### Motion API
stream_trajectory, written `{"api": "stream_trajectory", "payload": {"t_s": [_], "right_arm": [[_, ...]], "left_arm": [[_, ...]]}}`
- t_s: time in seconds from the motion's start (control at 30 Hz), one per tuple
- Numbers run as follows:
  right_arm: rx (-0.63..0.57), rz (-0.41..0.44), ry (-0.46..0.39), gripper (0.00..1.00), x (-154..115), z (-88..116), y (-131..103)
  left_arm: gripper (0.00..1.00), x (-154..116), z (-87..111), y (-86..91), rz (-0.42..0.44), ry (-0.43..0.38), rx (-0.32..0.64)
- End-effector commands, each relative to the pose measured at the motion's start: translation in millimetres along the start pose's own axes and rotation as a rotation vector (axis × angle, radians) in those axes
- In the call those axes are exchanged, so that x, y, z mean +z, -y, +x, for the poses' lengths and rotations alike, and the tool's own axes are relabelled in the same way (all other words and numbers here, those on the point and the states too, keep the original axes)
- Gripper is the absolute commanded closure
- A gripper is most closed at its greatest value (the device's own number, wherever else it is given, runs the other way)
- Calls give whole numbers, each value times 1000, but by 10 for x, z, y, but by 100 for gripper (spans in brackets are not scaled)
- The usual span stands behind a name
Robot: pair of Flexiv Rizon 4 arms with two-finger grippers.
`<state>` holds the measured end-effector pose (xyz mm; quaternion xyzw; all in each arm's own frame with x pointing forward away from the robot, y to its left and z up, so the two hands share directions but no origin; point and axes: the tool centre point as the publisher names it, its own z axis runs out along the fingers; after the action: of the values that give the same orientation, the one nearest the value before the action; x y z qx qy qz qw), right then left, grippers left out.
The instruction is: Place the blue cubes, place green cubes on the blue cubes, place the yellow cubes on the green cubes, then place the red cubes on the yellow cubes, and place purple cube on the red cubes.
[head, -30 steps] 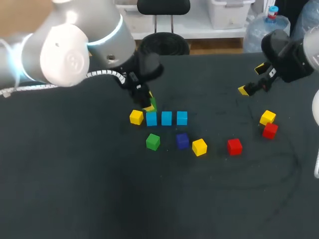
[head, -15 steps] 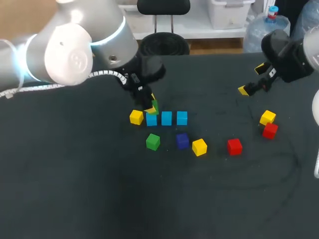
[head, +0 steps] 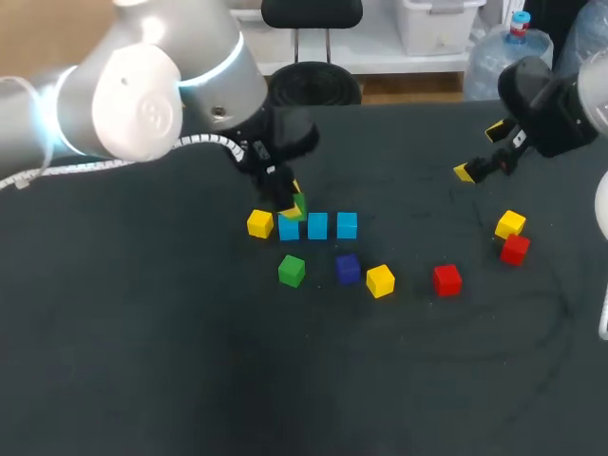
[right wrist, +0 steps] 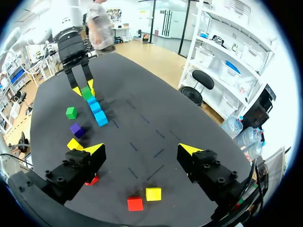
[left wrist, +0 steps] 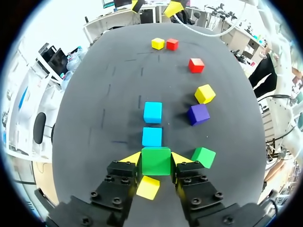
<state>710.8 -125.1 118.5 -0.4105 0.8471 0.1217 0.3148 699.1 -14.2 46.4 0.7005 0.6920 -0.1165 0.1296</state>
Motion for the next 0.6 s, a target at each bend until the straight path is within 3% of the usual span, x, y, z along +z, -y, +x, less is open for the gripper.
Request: {"api": "stream_trajectory", "payload": {"t_s": [0.03, 0.6], "right_arm": [[1, 5, -1, 0, -4, -1, -11], [1, 5, -1, 0, -4, -1, -11]], "left_arm": [[100, 26, -13, -58, 11, -6, 2], [100, 99, -68, -104, 29, -6, 10]]}}
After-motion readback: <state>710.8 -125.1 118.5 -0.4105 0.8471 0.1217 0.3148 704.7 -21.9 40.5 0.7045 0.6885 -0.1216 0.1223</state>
